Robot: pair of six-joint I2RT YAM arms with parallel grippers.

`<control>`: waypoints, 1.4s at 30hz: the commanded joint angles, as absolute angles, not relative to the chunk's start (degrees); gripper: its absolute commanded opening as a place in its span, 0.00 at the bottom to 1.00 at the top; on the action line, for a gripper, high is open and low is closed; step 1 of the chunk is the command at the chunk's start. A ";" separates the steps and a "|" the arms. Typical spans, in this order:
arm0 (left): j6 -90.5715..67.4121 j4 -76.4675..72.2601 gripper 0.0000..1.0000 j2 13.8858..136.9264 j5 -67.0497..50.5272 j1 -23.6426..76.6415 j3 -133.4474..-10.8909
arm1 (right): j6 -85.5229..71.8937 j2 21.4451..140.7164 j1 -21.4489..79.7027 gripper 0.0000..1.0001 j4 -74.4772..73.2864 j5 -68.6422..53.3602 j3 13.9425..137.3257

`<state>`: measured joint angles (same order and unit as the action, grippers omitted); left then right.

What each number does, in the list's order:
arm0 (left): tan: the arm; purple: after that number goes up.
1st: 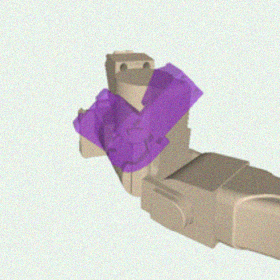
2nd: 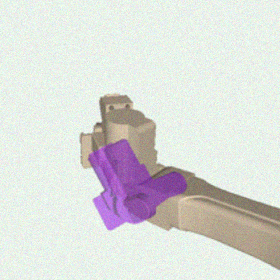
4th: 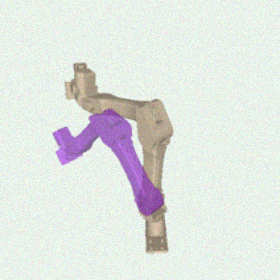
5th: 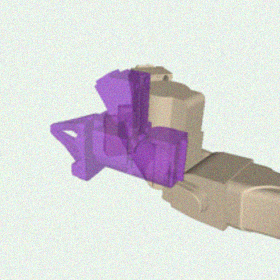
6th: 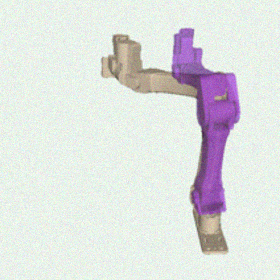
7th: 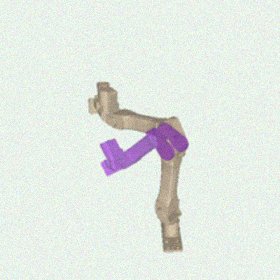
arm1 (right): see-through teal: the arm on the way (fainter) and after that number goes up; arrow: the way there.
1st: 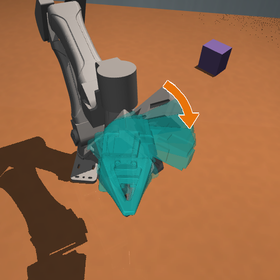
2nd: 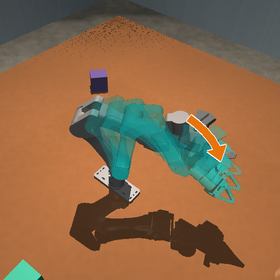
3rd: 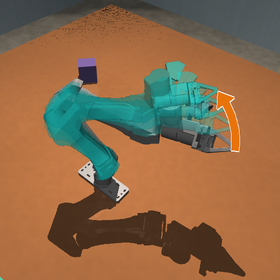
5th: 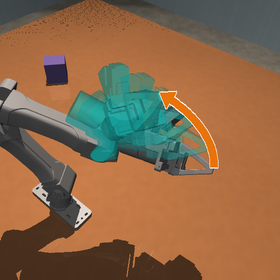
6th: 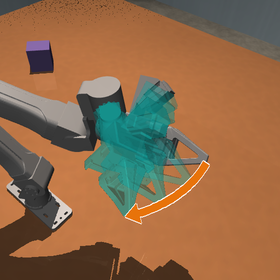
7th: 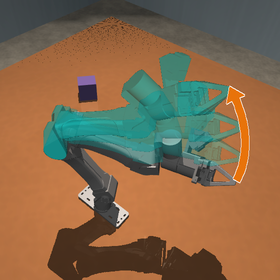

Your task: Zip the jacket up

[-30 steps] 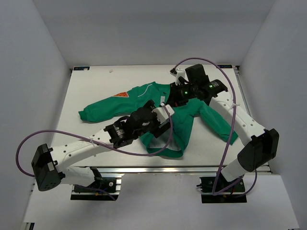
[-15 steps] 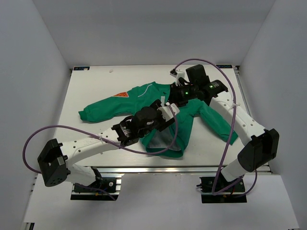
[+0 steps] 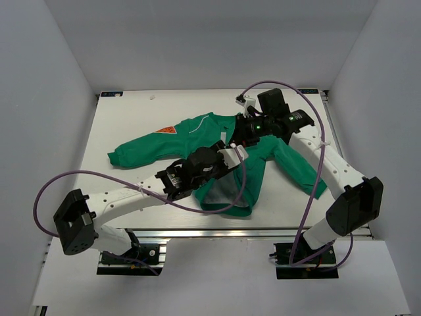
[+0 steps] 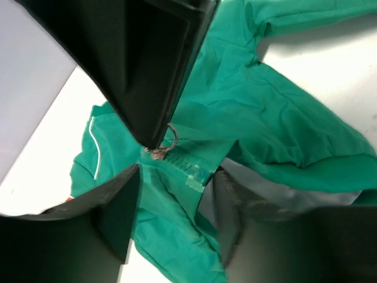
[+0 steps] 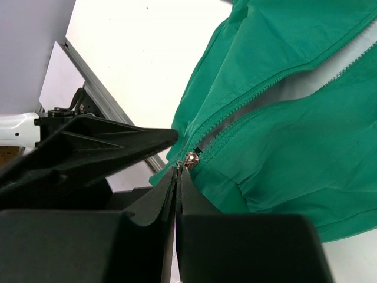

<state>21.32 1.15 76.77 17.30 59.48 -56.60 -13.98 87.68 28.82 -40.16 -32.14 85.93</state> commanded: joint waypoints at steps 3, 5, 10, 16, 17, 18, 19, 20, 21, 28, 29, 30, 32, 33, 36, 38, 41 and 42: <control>23.73 -1.56 0.42 78.40 15.82 59.85 -58.09 | -13.98 86.31 28.48 0.00 -38.58 -33.84 85.26; 23.99 -2.28 0.14 77.96 15.12 59.85 -58.01 | -12.58 86.66 28.48 0.00 -38.67 -34.62 84.90; 23.73 -4.91 0.00 74.54 11.43 59.85 -55.03 | -1.35 88.06 28.48 0.00 -37.79 -29.91 82.97; 20.66 -4.40 0.00 70.14 9.67 59.85 -52.21 | 7.02 88.94 28.48 0.00 -33.76 -22.87 81.04; 20.22 -4.22 0.00 69.88 9.75 59.85 -51.77 | 7.99 89.47 28.56 0.00 -33.66 -22.42 81.21; 19.69 -3.87 0.00 69.61 9.93 59.85 -51.68 | 9.22 89.56 28.56 0.00 -33.66 -21.72 81.30; 19.51 -3.78 0.00 69.26 10.11 59.85 -51.51 | 9.66 89.56 28.56 0.00 -32.18 -20.06 80.95; 19.25 -3.61 0.00 69.17 10.37 59.85 -51.59 | 9.58 89.30 28.65 0.00 -31.04 -18.39 79.73; 19.16 -2.82 0.00 69.08 10.55 59.85 -51.77 | 9.67 88.95 29.35 0.00 -29.63 -16.54 78.76; 19.25 -0.26 0.00 67.59 10.81 59.85 -54.49 | 5.37 89.91 30.15 0.00 -19.70 -4.13 75.76; 19.25 1.48 0.00 67.24 10.98 59.85 -54.93 | 5.36 90.61 30.15 0.00 -17.25 -4.13 75.67; 19.16 2.97 0.00 66.98 10.99 59.85 -55.37 | 4.93 91.22 30.15 0.00 -15.66 -4.22 75.67; 18.72 4.47 0.00 66.45 10.73 59.85 -56.60 | 4.83 94.38 30.06 0.00 -12.94 -4.31 76.81; 18.29 5.53 0.00 65.66 10.46 59.85 -56.86 | 4.66 95.44 30.06 0.00 -11.01 -4.48 77.69; 16.53 7.99 0.00 63.21 8.88 59.85 -57.48 | 4.05 100.71 29.62 0.00 -6.96 -2.56 80.93; 15.12 8.87 0.00 61.97 7.30 59.85 -57.48 | 2.65 105.80 28.40 0.00 -5.72 -1.76 86.03; 11.70 10.81 0.00 59.95 6.69 59.85 -56.61 | 1.41 111.52 26.81 0.00 -1.68 -0.36 90.95; 9.86 11.51 0.00 59.59 6.51 59.85 -56.25 | 0.97 113.01 26.63 0.00 -1.15 3.22 92.36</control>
